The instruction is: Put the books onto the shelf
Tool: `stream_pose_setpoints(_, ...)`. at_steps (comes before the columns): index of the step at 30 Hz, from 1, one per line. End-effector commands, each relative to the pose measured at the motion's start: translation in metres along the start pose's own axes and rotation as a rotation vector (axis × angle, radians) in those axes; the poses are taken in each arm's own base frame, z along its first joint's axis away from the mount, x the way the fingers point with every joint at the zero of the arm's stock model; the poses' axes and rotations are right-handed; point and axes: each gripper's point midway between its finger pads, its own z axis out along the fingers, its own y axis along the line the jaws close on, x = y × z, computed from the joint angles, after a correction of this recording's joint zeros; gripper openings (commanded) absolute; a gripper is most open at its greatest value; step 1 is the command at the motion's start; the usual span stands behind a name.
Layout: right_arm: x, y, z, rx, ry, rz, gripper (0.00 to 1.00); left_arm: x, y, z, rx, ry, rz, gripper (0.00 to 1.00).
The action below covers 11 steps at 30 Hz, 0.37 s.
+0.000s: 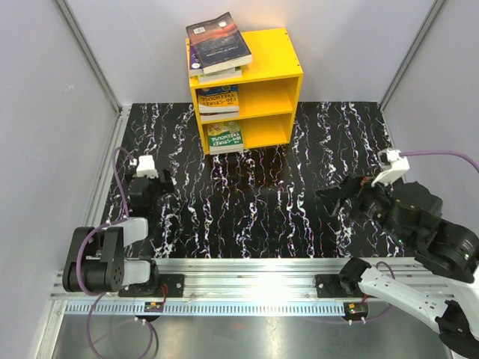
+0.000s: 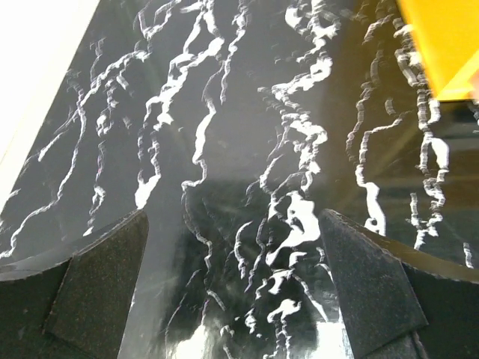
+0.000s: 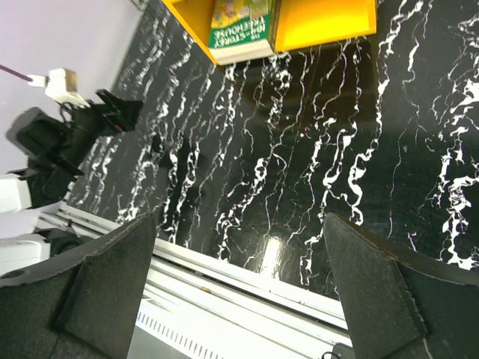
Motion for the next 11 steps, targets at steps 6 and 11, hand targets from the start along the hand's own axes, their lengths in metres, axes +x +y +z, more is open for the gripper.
stream_pose_setpoints(6,-0.016,0.019,0.027,-0.012,-0.02,-0.03,1.0,-0.041,0.002,-0.002,0.019,-0.228,-0.014,0.99)
stream_pose_setpoints(11,-0.02,0.016,0.042,0.039,-0.031,-0.052,1.0,-0.043,0.002,-0.002,0.018,-0.237,-0.015,0.99)
